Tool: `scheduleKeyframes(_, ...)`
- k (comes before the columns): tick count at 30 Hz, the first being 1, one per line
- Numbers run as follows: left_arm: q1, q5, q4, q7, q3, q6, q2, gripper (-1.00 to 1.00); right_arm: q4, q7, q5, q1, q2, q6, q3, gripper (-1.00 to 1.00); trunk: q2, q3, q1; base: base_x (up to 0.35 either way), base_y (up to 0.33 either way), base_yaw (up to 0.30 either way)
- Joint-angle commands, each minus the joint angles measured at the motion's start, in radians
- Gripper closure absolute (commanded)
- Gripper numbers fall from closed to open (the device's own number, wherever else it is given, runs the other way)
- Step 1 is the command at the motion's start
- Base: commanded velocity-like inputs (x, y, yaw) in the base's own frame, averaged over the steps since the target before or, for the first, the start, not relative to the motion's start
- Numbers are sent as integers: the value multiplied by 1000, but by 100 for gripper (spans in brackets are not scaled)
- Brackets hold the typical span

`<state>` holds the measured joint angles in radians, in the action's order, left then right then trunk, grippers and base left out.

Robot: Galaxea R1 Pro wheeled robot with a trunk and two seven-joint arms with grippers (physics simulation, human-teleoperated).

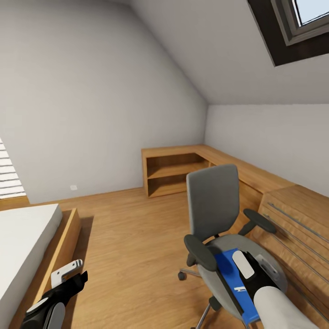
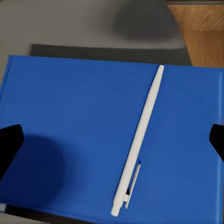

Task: In the bedroom, organize the workspace by keeping the computer under the desk, ensuring the monitor is on the desk, placing the keyboard on the desk next to the monitor, placing the mouse on the desk next to the keyboard, moving the folder from the swivel chair onto the desk next to the mouse, stacking the notebook on top of the folder with the pen on top of the notebook, and positioning the swivel chair next to the desk.

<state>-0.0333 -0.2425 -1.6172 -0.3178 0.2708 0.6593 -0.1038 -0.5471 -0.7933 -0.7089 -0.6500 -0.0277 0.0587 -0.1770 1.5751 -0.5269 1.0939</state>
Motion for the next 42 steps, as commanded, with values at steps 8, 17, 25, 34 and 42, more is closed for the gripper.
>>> scheduleKeyframes(8, -1, -11, -2, -7, 0, 3, -1, -100, -3, -55, -14, 0, 1, 7, -3, -100, 15, -7, 8, 0, 0, 0)
scheduleKeyframes(17, -1, -11, -2, -7, 0, 3, -1, -100, -4, -109, -25, 0, 4, 7, -3, -100, 15, -7, 8, 0, 0, 0)
scheduleKeyframes(25, -1, -11, -2, -7, 0, 3, -1, -100, -5, -144, -26, 0, 11, 7, -2, -100, 15, -7, 8, 0, 0, 0)
scheduleKeyframes(34, -1, -11, -2, -7, 0, 3, -1, -100, -5, -157, -26, 0, 14, 7, 2, -100, 15, -7, 8, 0, 0, 0)
scheduleKeyframes(42, -1, -11, -2, -7, 1, 3, -1, -100, -5, -160, -26, 0, 14, 7, 3, -100, 15, -7, 8, 0, 0, 0)
